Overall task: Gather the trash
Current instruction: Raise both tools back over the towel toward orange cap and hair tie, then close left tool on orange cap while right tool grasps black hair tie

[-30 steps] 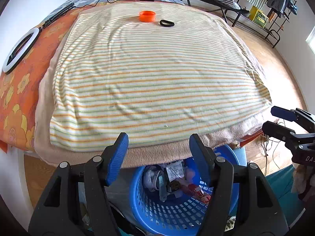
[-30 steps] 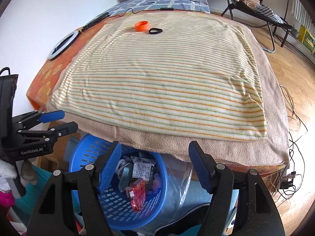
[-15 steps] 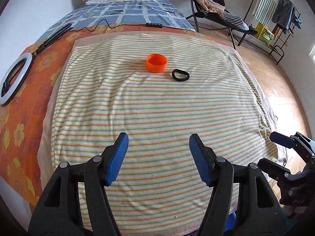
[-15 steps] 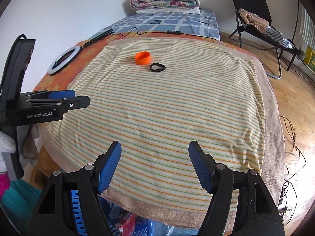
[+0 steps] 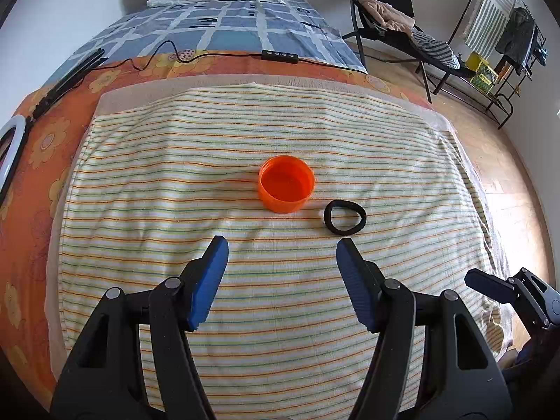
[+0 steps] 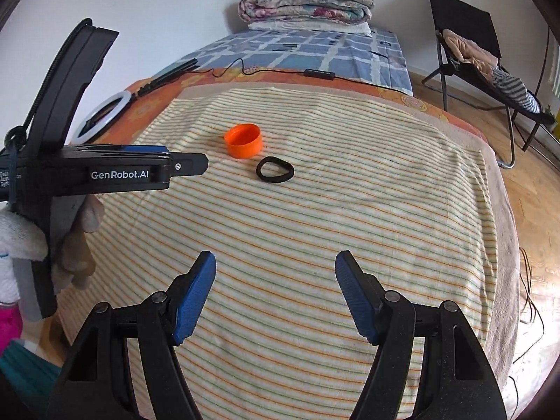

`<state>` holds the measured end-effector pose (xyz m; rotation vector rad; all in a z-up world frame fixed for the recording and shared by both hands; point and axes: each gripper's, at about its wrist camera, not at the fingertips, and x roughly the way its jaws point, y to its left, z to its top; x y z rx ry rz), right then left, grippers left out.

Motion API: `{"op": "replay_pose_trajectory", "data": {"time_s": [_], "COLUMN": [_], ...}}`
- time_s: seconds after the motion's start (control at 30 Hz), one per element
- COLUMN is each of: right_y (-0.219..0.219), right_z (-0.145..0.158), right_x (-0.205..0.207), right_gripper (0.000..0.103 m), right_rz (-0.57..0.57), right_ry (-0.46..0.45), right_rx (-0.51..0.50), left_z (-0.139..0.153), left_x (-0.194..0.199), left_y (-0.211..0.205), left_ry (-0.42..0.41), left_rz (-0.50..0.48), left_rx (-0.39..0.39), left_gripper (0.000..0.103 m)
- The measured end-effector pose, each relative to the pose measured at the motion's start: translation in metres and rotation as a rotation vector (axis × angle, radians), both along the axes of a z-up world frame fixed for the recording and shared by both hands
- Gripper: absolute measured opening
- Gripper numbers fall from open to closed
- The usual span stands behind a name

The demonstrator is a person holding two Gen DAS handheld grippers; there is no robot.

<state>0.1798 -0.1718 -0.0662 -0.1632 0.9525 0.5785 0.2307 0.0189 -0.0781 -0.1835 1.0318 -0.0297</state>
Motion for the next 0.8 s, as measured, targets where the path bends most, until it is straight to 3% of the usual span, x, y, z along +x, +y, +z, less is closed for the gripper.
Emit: {"op": "replay_pose_trajectory", "data": {"time_s": [0.47,0.67,0.8], "right_y": [0.018,0.026,0.031], "right_z": [-0.031,-0.037,-0.041], "right_x": [0.045,0.055,0.062], "right_gripper": [0.07,0.07,0.07], "right_rz": [0.005,0.012,0.017], "right_ry": [0.03,0.032,0.037], "right_rx": [0.005,0.019,0.026], "left_z": [-0.029,-0.036,-0.037], "left_x": [0.054,0.063,0.066], "left_y": [-0.009,-0.006,-0.001], "left_ry": [0.019,0.025,0.012], "left_rz": [-0.032,-0.031,-0.016], "left_rx": [0.021,0.043,0.04], "left_gripper": [0.066,0.05,0.05]}}
